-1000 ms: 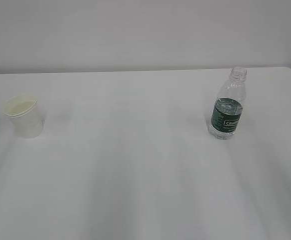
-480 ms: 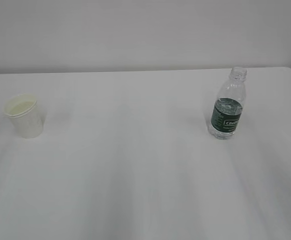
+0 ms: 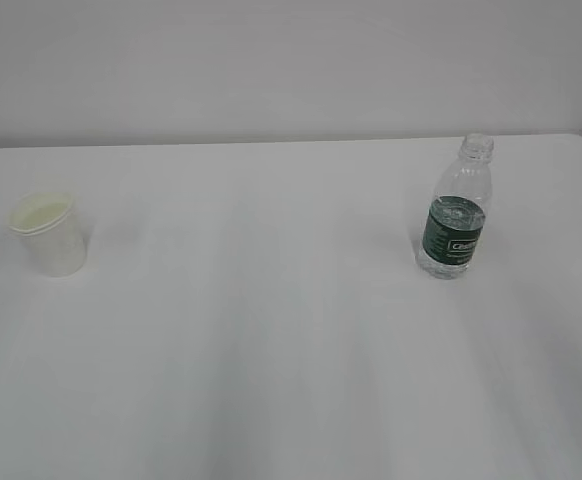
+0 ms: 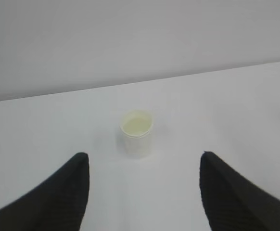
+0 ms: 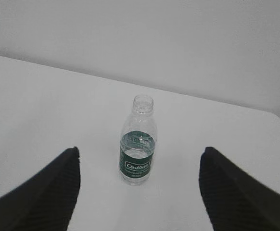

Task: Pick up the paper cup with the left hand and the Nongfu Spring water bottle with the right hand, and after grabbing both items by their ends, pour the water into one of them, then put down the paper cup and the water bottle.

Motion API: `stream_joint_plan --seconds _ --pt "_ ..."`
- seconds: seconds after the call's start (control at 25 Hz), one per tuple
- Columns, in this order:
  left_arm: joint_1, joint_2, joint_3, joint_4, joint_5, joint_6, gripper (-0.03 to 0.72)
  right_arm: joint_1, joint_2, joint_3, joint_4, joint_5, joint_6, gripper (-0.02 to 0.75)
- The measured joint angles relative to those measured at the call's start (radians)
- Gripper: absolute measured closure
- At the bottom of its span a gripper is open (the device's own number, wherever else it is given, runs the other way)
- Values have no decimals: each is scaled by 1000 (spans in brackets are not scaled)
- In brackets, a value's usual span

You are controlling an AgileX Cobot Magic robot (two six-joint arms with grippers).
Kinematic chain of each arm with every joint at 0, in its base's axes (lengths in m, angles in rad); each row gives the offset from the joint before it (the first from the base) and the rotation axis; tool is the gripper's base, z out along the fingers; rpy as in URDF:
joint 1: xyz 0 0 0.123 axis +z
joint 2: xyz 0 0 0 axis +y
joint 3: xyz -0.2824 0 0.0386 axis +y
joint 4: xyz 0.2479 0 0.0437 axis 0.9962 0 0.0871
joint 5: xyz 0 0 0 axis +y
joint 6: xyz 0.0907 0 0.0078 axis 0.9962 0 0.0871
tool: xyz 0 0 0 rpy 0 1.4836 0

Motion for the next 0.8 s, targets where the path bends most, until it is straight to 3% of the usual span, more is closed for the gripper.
stream_joint_plan --seconds 0.8 --pt "0 -26 -86 44 338 -50 175 0 -311 -14 -78 331 36 151"
